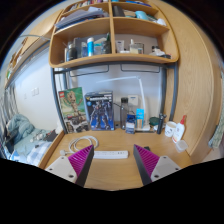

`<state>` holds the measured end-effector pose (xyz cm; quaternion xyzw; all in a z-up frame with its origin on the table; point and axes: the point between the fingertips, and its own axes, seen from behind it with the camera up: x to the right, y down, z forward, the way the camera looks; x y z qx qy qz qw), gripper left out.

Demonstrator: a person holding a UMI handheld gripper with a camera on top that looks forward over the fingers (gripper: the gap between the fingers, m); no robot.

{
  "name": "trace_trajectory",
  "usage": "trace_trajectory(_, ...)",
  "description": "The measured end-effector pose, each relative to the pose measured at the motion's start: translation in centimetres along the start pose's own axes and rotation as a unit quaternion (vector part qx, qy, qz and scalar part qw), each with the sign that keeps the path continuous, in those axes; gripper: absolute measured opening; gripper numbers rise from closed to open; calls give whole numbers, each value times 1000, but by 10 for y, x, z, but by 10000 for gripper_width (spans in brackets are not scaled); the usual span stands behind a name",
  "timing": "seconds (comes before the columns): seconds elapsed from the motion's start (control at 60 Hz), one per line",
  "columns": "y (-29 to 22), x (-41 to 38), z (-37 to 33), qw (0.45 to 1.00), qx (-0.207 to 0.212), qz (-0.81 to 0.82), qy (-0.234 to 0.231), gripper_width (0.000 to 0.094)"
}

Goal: Unplug charger

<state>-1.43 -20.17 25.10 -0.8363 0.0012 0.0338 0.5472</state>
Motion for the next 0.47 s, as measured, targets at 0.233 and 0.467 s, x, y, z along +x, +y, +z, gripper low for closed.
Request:
trace_trajectory(0.233, 13, -17, -17, 1000, -8, -7, -5, 797)
trace_trajectory(0.467, 25, -23, -24, 1000, -20, -7, -3, 806)
